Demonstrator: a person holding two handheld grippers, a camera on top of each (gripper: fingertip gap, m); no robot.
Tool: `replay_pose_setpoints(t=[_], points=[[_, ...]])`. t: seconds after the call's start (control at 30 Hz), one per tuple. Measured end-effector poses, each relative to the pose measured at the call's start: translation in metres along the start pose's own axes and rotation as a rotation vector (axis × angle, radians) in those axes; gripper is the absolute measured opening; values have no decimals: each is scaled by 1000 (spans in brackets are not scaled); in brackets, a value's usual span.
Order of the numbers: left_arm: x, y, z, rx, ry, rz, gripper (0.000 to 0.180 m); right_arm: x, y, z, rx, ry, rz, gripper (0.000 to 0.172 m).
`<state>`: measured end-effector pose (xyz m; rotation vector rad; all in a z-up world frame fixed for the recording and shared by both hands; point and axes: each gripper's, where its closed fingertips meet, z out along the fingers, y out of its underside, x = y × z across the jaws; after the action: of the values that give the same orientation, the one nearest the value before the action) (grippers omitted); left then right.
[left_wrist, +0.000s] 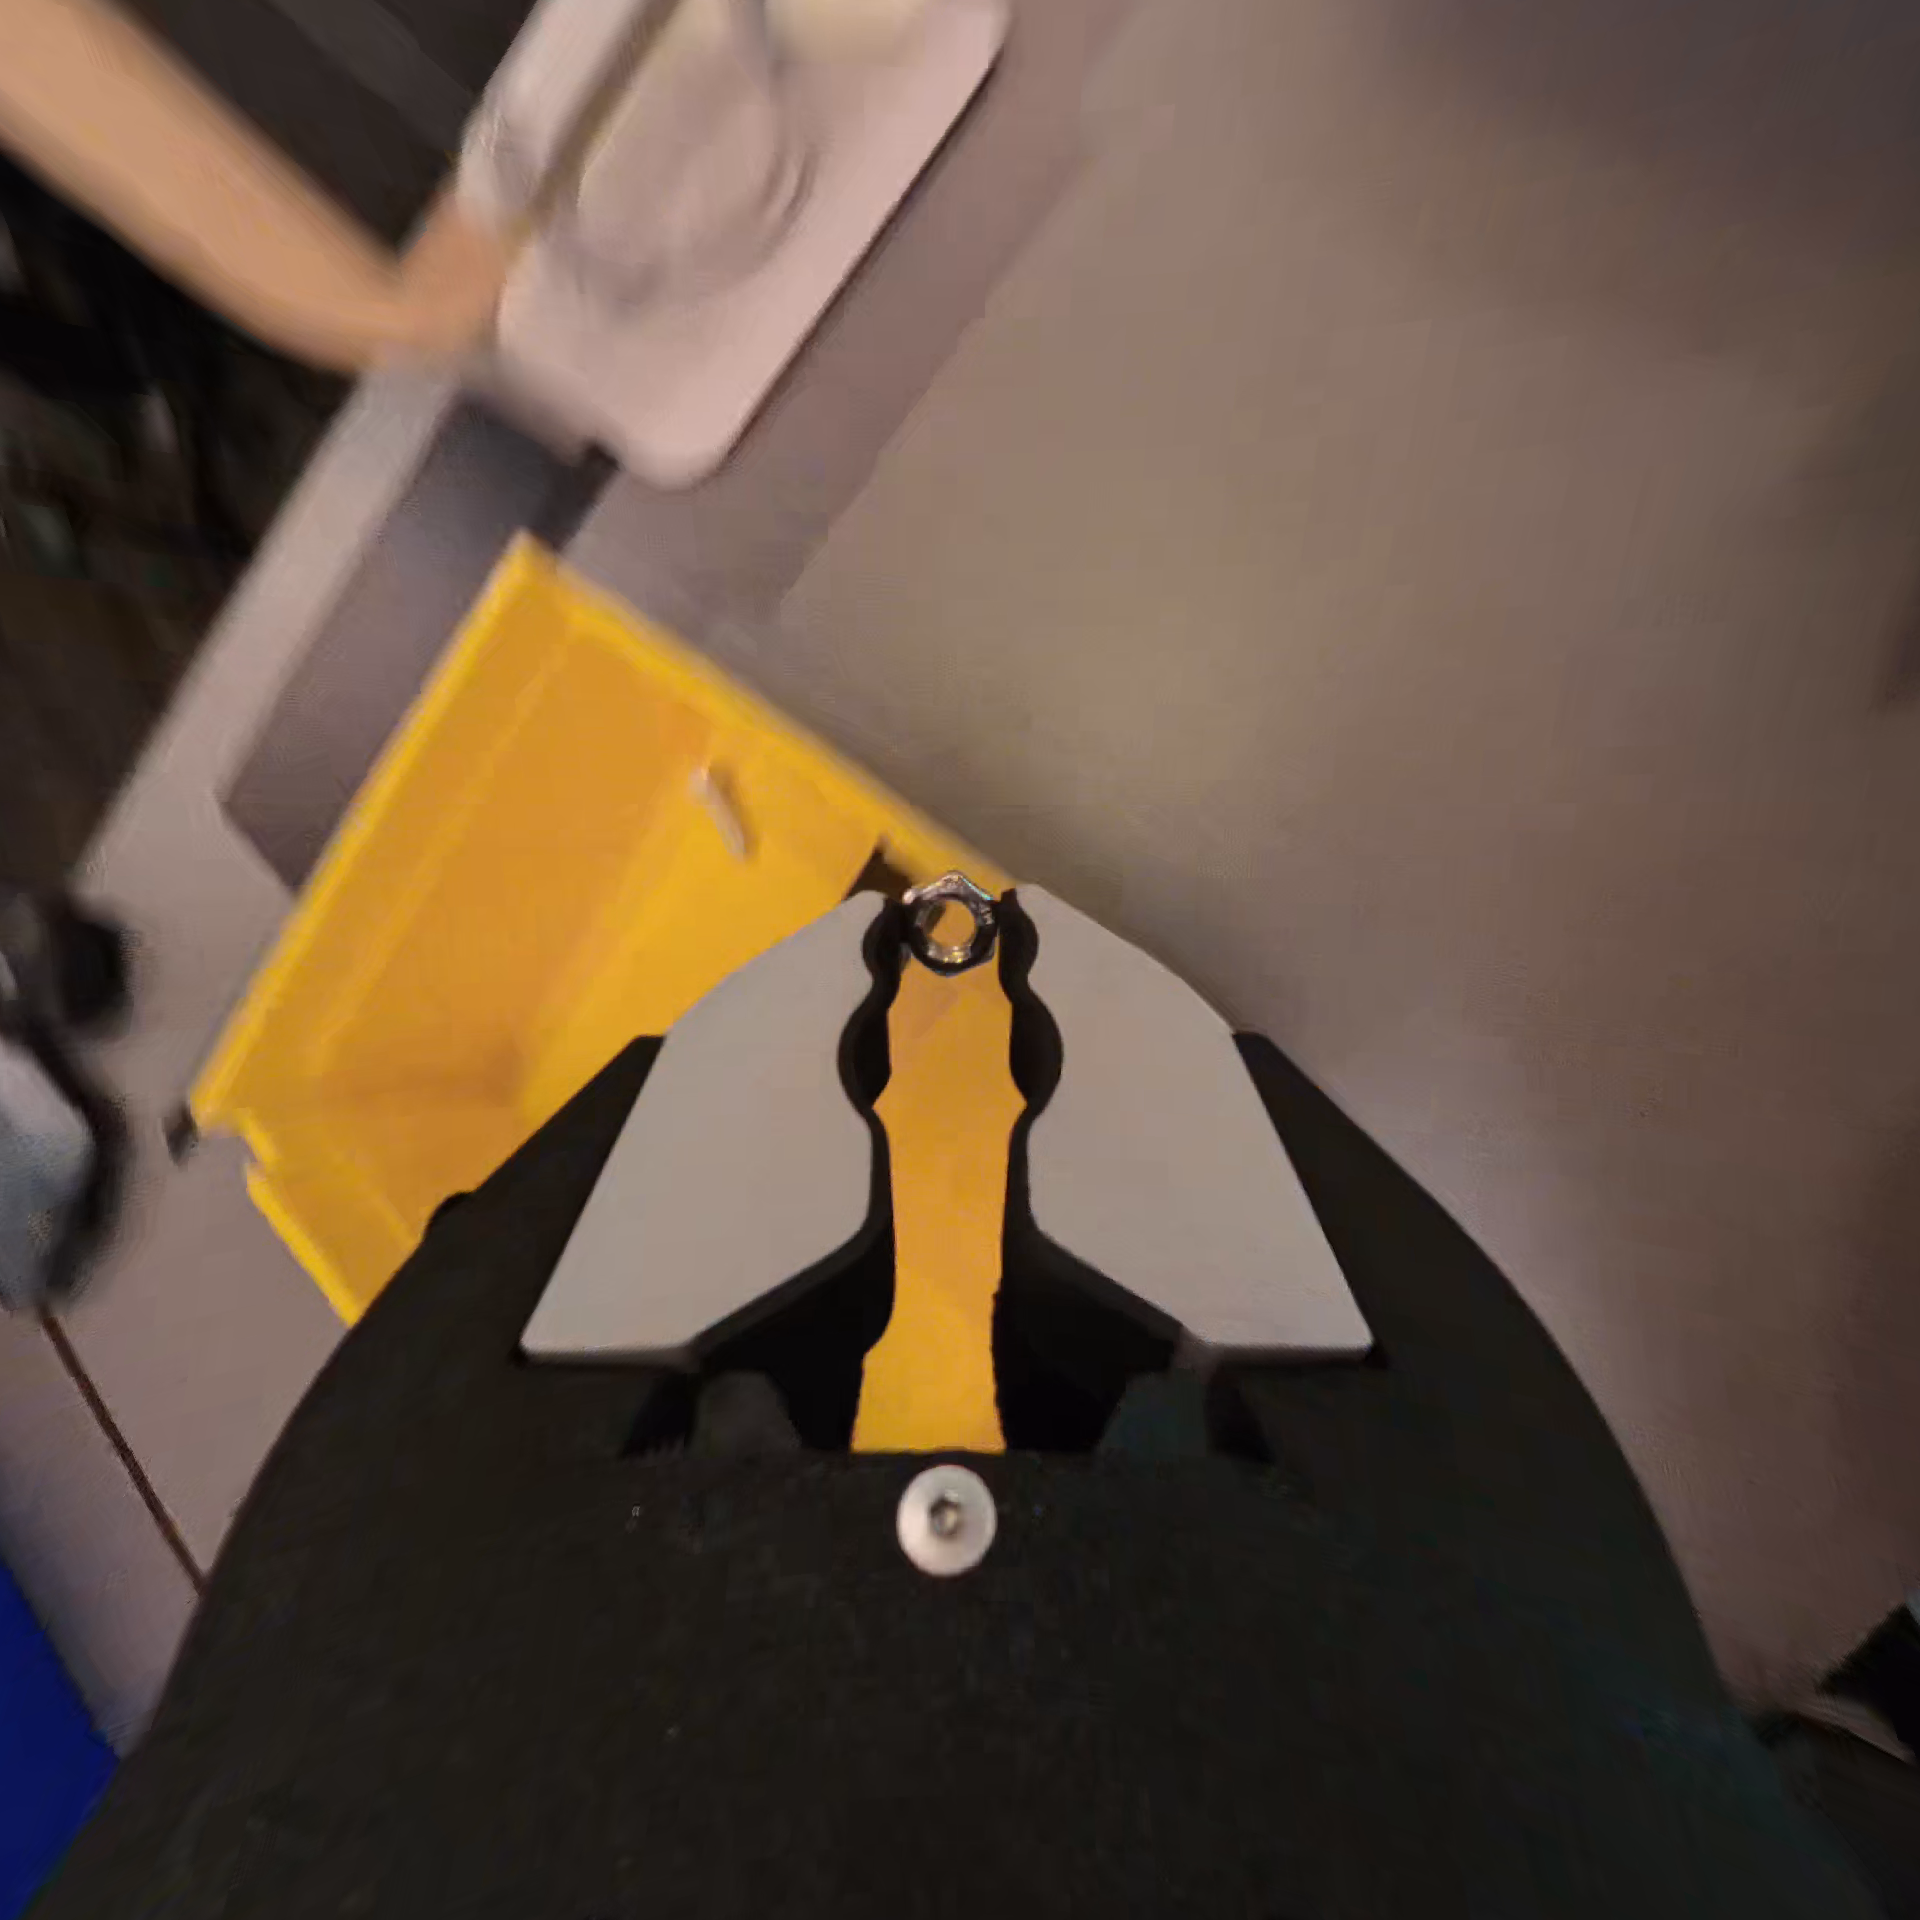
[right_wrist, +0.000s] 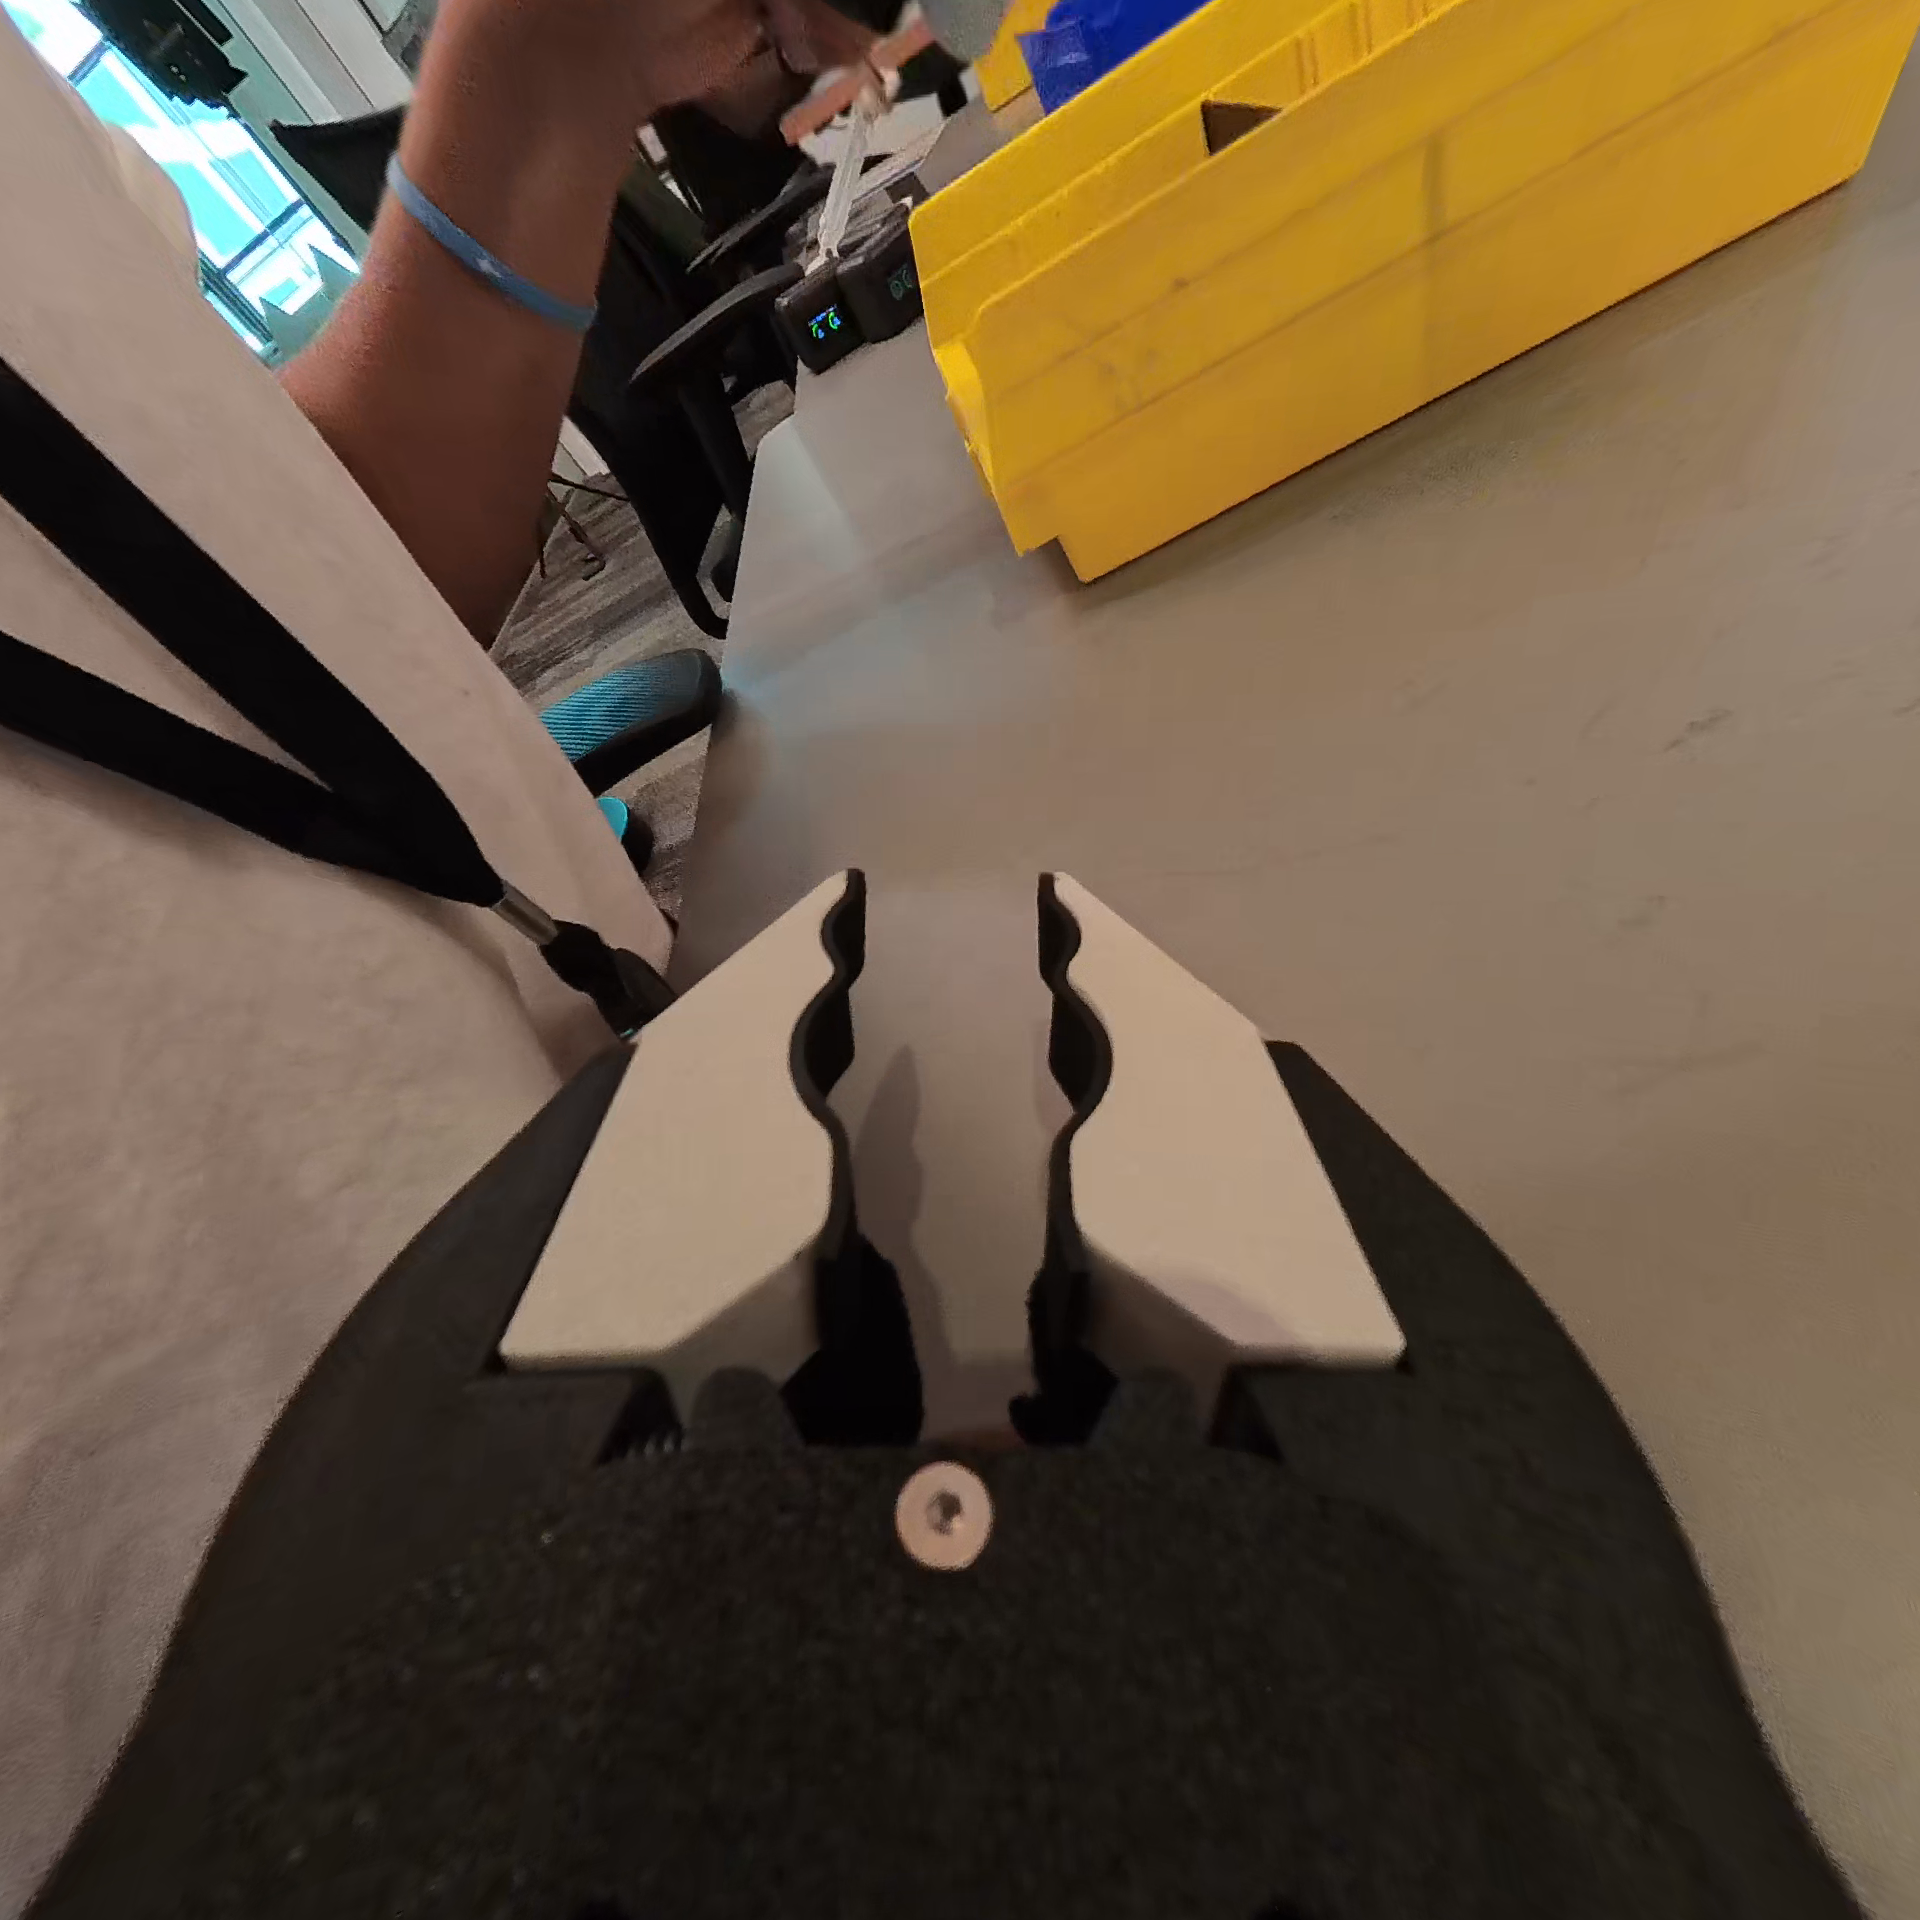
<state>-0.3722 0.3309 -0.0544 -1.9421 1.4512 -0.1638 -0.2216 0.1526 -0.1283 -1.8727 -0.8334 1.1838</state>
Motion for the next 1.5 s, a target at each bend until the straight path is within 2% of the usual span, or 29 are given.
replay_pose_setpoints(t=[0.03, 0.13, 0.23, 0.3, 0.37, 0.47, 0.57, 0.8, 1.3, 1.4, 1.5], points=[[16, -22, -4, 55, 25, 82, 17, 0, -1, -1, 4, 5, -4, 33], [78, -66, 9, 135, 202, 252, 17, -3, -5, -3, 25, 11, -3, 33], [118, -74, 59, 68, 299, 386, 17, -7, -7, -6, 42, 5, 9, 33], [116, -64, 101, -56, 236, 515, 17, -9, -5, -9, 43, 8, 9, 33], [120, -59, 130, -122, 277, 591, 17, -10, -2, -12, 41, 20, 8, 33], [129, -58, 157, -175, 400, 601, 17, -12, 2, -16, 36, 36, 3, 33], [131, -60, 172, -211, 457, 623, 17, -12, 2, -20, 40, 47, -1, 33], [142, -69, 180, -198, 537, 625, 17, -14, 1, -23, 49, 26, 18, 33], [146, -65, 185, -218, 535, 627, 21, -21, 8, -17, 15, -9, 17, 33], [138, -72, 175, -194, 522, 551, 26, -22, 8, -17, 15, -12, 16, 33], [107, -94, 143, -77, 486, 385, 31, -23, 7, -17, 19, -18, 21, 33]])
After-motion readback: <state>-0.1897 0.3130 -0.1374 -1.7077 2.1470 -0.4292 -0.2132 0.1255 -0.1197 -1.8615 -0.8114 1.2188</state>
